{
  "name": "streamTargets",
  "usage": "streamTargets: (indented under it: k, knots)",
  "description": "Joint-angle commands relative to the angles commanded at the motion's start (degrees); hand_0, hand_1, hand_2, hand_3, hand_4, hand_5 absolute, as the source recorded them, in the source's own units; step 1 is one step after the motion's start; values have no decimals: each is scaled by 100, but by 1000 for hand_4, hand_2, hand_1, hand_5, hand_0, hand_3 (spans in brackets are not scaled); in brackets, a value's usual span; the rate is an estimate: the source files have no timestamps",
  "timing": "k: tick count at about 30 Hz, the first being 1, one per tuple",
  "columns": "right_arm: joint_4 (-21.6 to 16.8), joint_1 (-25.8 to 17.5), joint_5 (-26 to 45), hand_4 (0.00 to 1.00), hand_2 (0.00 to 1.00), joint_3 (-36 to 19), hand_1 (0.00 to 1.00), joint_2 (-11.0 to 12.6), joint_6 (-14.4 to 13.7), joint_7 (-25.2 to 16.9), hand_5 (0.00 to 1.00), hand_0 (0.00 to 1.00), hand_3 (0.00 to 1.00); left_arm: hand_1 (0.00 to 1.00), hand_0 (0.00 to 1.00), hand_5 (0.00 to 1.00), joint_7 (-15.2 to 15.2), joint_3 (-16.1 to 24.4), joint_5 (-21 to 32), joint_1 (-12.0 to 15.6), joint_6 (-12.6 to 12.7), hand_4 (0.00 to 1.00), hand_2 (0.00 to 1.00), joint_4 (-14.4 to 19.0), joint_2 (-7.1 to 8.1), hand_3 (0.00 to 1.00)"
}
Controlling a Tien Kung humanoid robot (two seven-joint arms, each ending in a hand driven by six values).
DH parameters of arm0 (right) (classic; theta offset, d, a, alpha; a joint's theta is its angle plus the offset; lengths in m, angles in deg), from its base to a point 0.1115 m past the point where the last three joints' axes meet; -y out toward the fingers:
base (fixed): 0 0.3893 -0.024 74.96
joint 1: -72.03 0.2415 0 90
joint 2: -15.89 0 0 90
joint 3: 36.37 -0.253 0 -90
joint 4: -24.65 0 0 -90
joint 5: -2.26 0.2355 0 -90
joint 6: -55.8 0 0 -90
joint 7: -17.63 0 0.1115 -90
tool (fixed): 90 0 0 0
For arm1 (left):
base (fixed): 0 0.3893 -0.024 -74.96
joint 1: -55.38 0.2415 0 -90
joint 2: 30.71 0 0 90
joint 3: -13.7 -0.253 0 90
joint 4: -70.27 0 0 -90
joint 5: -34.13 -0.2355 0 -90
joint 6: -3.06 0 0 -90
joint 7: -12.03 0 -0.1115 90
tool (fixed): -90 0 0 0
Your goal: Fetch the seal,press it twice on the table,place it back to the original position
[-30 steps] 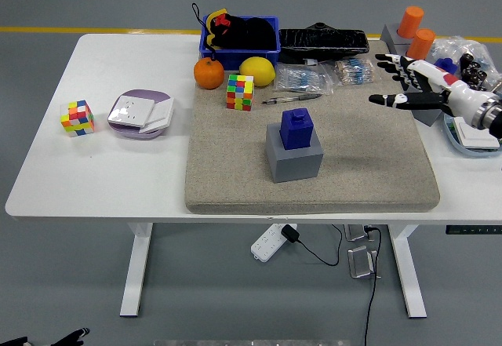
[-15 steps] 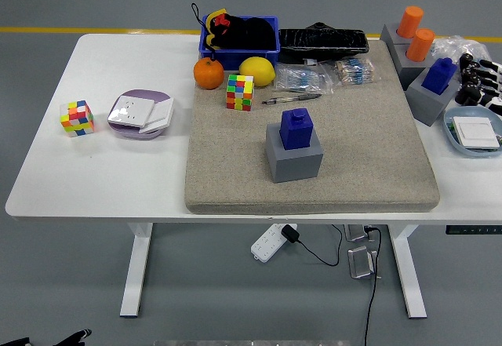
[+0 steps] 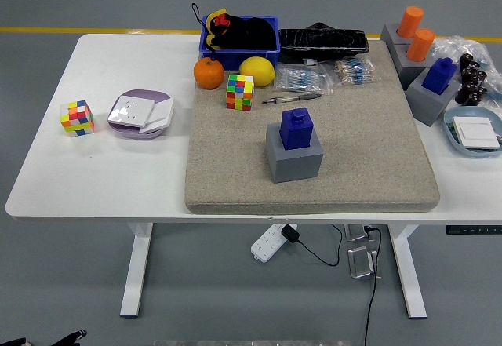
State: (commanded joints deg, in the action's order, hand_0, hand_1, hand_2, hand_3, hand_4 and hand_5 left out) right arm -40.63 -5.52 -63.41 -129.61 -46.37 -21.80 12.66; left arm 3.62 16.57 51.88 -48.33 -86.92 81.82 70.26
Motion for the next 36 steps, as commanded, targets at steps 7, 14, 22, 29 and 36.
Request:
streamTargets:
  k: [7,14,22,29,36]
  knots:
    - [82,-49,61,998,849,62,893,-12,0,37,622,912,860,806,814,436,9,470,-39,44,43,698,776,-115,105,816]
    - [70,72,90,998,847,174,891,73,67,85,615,911,858,805,813,438,-172,1764,-1113,120,157,696,775,-123,120,815]
    - [-46,112,154,998,842,215,887,159,173,190,618,908,850,805,814,437,-261,2398,-1514,138,203,694,775,-123,87,814]
    - [-51,138,172,998,836,261,885,203,172,200,624,905,846,805,814,438,-313,3120,-1983,157,245,695,775,-123,59,815]
    - [-74,168,195,998,834,302,883,245,161,201,628,902,845,805,813,438,-325,3607,-2215,204,284,695,774,-123,137,815]
